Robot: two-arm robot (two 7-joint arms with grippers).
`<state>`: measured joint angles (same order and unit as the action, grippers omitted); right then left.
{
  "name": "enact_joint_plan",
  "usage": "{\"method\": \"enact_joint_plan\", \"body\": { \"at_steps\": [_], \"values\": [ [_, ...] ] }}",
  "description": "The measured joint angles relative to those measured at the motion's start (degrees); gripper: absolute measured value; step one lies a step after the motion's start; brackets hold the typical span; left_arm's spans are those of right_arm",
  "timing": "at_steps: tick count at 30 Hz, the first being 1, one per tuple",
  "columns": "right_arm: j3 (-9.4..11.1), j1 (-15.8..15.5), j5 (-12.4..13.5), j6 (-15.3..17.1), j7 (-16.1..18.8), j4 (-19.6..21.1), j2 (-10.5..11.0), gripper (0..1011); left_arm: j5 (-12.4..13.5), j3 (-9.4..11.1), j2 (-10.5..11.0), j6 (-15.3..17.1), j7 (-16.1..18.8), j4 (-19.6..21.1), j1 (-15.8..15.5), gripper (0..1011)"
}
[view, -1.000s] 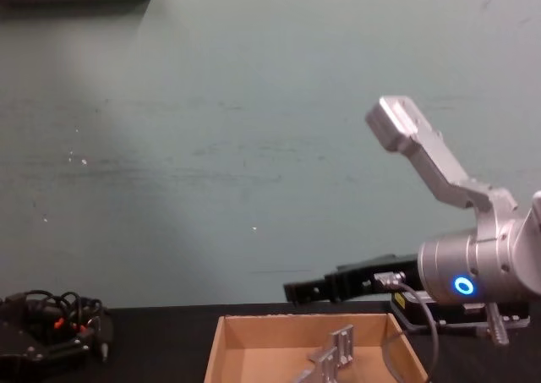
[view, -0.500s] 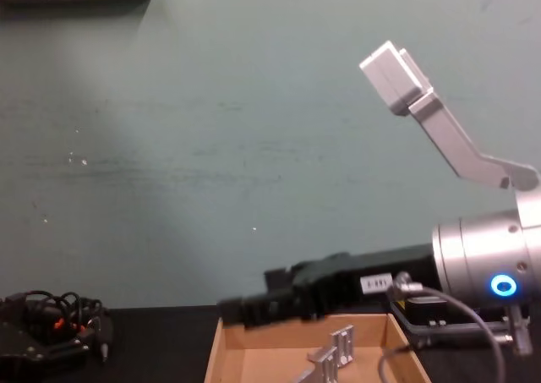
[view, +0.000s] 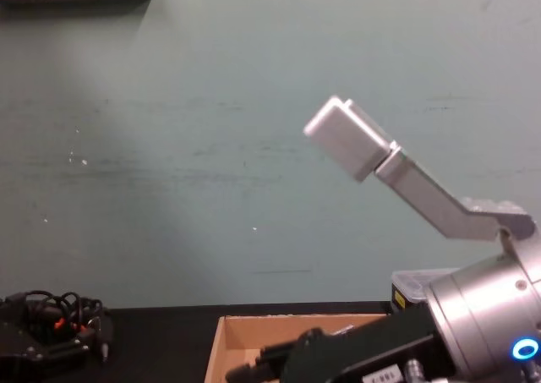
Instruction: Use one hand to pick up the angle iron from the table and place it into the box.
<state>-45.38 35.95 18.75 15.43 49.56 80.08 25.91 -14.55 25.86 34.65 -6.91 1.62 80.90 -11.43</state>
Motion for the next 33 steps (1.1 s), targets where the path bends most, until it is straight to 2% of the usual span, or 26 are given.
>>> {"method": "enact_joint_plan", "body": {
  "at_steps": [7,13,33],
  "values": [
    [-3.58,1.53,-1.95,2.05,0.18,-0.57,0.58,1000,0.00,0.00,0.00,0.00,0.00,0.00,0.00,1000],
    [-5.30,2.21,-2.51,3.40,-0.43,-1.95,0.44,1000,0.00,0.00,0.00,0.00,0.00,0.00,0.00,1000],
    [-6.19,3.22,-2.15,3.68,-1.95,-6.09,-2.23,1000,0.00,0.00,0.00,0.00,0.00,0.00,0.00,1000]
  ]
}}
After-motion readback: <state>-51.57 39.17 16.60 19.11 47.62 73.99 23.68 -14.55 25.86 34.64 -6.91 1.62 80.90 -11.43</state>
